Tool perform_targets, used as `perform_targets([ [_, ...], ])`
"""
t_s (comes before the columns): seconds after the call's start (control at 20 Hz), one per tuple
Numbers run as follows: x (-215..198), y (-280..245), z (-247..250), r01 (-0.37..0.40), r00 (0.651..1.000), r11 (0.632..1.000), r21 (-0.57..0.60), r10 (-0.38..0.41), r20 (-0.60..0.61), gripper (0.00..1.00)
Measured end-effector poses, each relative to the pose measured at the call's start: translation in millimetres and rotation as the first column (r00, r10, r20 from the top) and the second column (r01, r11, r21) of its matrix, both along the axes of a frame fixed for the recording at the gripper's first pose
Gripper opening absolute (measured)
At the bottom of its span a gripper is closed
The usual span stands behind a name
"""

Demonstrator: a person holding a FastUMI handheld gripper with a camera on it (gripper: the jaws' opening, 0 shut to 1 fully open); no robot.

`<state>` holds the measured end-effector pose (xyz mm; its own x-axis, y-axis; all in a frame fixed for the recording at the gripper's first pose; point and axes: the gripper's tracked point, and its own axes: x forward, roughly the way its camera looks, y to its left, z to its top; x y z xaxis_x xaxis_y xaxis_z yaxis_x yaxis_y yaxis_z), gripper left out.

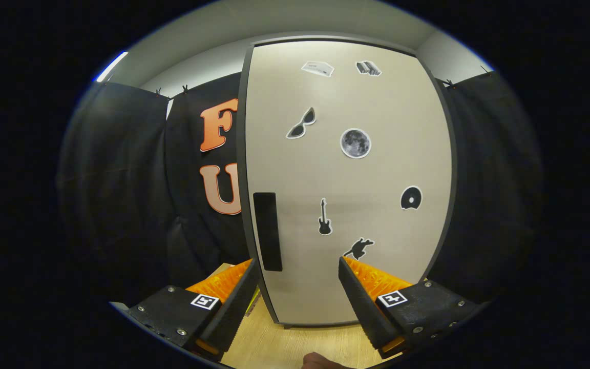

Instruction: Open the shoe cabinet door, grab the shoes and put them into the shoe cabinet, then close the shoe cabinet door.

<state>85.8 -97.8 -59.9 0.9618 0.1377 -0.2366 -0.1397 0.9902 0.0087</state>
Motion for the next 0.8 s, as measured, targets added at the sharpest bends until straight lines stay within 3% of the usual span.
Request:
perform_targets([
  [0.5, -115.9, -23.0, 55.4, 0.093, 0.994, 0.995, -0.031, -0.091, 0.063, 0.97],
  [0.8, -154.9, -42.1, 94.2, 0.130, 0.981, 0.991, -0.011, -0.127, 0.150, 0.97],
])
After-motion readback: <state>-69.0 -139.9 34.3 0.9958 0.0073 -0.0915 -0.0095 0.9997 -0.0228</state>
